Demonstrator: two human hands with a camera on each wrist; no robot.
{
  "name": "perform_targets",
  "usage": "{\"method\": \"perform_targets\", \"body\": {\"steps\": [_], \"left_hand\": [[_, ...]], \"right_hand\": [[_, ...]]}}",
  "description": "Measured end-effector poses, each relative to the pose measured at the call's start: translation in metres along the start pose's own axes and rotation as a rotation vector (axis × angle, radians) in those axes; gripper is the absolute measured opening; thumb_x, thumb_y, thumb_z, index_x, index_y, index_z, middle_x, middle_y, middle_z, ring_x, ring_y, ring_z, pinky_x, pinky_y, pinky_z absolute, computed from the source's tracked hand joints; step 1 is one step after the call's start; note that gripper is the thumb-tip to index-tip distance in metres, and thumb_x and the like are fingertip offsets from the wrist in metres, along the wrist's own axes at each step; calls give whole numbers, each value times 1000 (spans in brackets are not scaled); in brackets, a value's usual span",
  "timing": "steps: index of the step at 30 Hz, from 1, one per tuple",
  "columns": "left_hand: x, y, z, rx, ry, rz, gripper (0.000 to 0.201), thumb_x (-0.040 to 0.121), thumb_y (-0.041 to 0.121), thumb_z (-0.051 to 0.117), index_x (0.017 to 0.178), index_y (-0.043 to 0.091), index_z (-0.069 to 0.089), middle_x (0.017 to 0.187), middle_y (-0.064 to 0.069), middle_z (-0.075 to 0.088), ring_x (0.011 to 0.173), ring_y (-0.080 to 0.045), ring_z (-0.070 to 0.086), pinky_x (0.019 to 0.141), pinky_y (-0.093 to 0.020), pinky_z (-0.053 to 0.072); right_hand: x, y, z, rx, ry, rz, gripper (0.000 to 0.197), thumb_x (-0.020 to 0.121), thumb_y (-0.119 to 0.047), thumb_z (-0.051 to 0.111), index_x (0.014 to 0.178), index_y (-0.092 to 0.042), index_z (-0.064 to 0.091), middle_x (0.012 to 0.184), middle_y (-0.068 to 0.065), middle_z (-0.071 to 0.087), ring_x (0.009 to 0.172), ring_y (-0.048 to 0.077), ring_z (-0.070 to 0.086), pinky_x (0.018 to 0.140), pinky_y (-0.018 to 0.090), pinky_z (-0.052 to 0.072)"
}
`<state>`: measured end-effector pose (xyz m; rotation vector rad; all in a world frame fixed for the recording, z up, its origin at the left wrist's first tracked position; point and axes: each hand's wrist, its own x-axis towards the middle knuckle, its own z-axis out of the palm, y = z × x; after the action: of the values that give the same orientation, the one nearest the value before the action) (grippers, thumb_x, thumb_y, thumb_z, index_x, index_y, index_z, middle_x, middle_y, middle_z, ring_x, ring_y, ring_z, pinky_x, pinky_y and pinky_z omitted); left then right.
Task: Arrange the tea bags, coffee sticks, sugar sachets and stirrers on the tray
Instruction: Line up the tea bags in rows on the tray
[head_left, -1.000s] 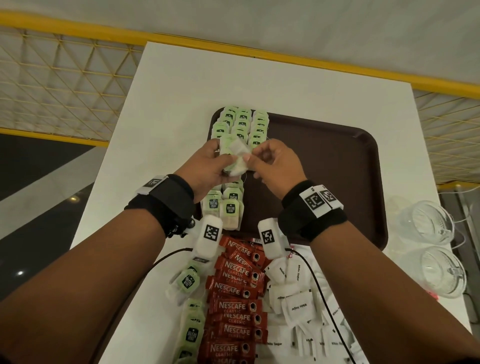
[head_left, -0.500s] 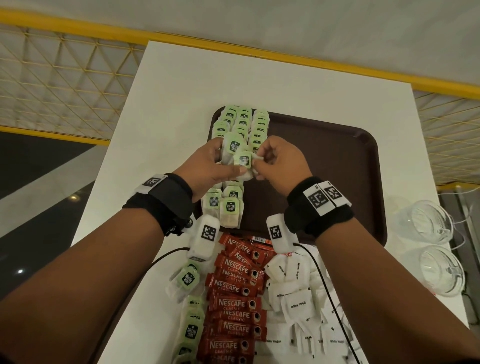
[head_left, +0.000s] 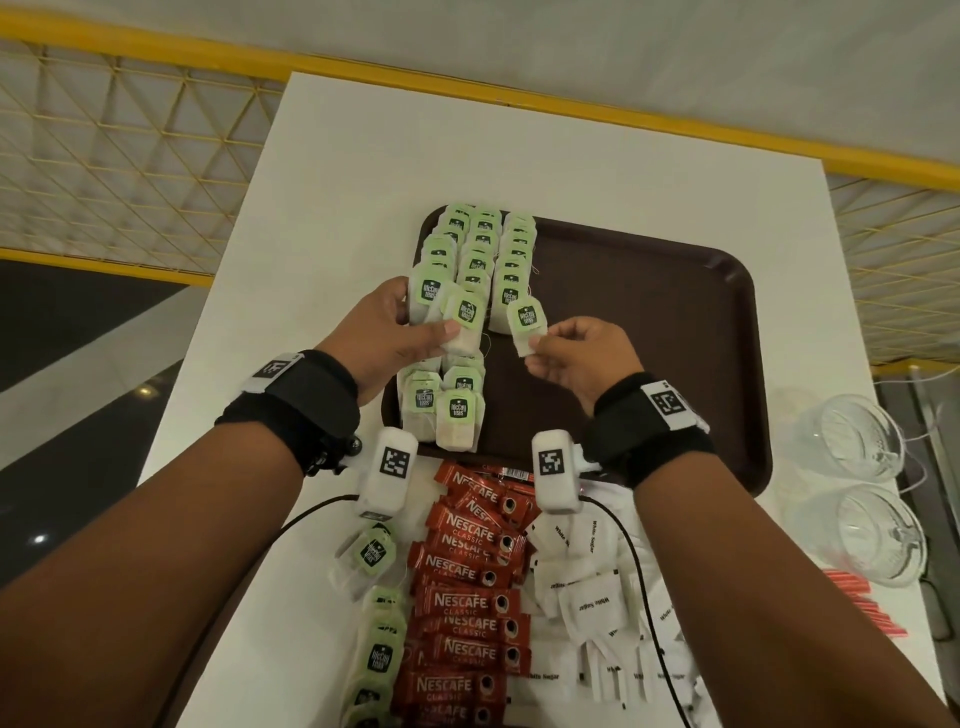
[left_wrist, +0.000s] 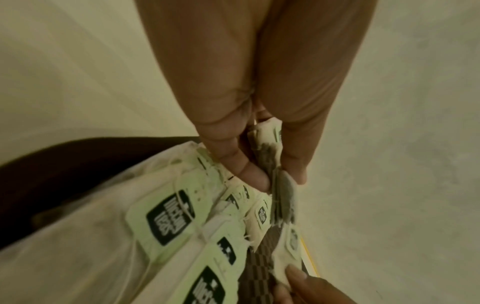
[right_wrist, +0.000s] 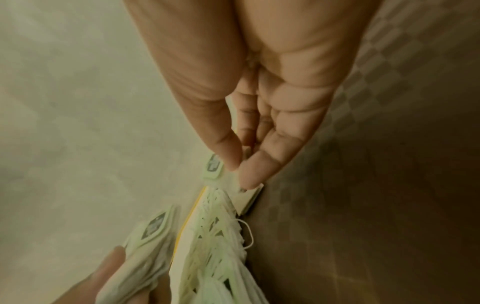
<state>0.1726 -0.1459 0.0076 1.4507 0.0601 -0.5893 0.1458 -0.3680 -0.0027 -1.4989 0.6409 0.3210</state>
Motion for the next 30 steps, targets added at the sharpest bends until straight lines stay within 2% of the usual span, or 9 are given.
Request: {"method": "perform_targets", "body": {"steps": [5, 8, 10, 13, 18, 21, 23, 26, 30], "left_hand": [[2, -4, -1, -22, 53, -1, 41, 89, 1, 66, 128, 5, 52, 117, -11, 70, 104, -23, 70, 76, -26, 58], [4, -6, -4, -42, 41, -5, 47, 88, 3, 68, 132, 3, 50, 120, -13, 69, 108, -27, 68, 84, -33, 59], [4, -8, -6, -57, 42, -10, 50, 87, 4, 69, 133, 3, 49, 121, -14, 68, 111, -28, 67, 89, -39, 57], [4, -9, -7, -75, 47, -15, 51, 87, 4, 70, 133, 3, 49, 121, -13, 69, 111, -28, 67, 91, -40, 57], [3, -11, -6, -94, 42, -14, 51, 87, 3, 69, 134, 3, 48, 122, -13, 68, 111, -28, 67, 86, -35, 58], [2, -11, -4, -93, 38, -5, 50, 88, 2, 68, 134, 4, 49, 122, -13, 68, 111, -28, 67, 85, -34, 58], [1, -10, -1, -85, 30, 7, 49, 88, 2, 68, 133, 4, 50, 123, -12, 68, 112, -28, 67, 89, -40, 57], [1, -9, 7, -54, 3, 38, 49, 84, 8, 72, 130, 5, 55, 122, -13, 68, 113, -32, 66, 96, -52, 52], [3, -9, 14, -40, 22, 55, 42, 87, 6, 71, 127, 4, 57, 119, -16, 69, 111, -34, 66, 97, -58, 50]], "right_hand": [[13, 7, 21, 42, 103, 58, 13, 87, -5, 71, 84, -6, 58, 83, 15, 69, 68, 20, 69, 70, 32, 61], [24, 12, 30, -185, 188, 23, 19, 85, -21, 75, 77, -12, 60, 70, 8, 67, 57, 17, 63, 65, 34, 58], [27, 12, 33, -324, 224, -10, 24, 82, -30, 76, 70, -17, 59, 67, 4, 65, 59, 18, 59, 68, 39, 58], [28, 10, 36, -435, 253, -71, 28, 81, -36, 76, 66, -18, 59, 71, 5, 67, 69, 24, 64, 74, 42, 59], [23, 6, 32, -532, 218, -96, 30, 79, -44, 75, 79, -17, 60, 83, 7, 69, 80, 25, 68, 76, 44, 58], [16, 4, 26, -570, 262, -177, 29, 84, -42, 71, 94, -16, 61, 90, 2, 66, 85, 21, 66, 78, 38, 56], [7, -1, 26, -504, 232, -235, 28, 88, -42, 66, 96, -16, 63, 93, 1, 66, 84, 16, 64, 75, 34, 54], [-8, -8, 34, -330, 40, -235, 27, 89, -42, 67, 90, -15, 65, 91, 5, 71, 63, 6, 59, 57, 20, 49], [-10, -5, 37, -212, -18, -240, 9, 86, -16, 73, 89, -11, 66, 77, 4, 67, 57, 7, 56, 51, 19, 44]]}}
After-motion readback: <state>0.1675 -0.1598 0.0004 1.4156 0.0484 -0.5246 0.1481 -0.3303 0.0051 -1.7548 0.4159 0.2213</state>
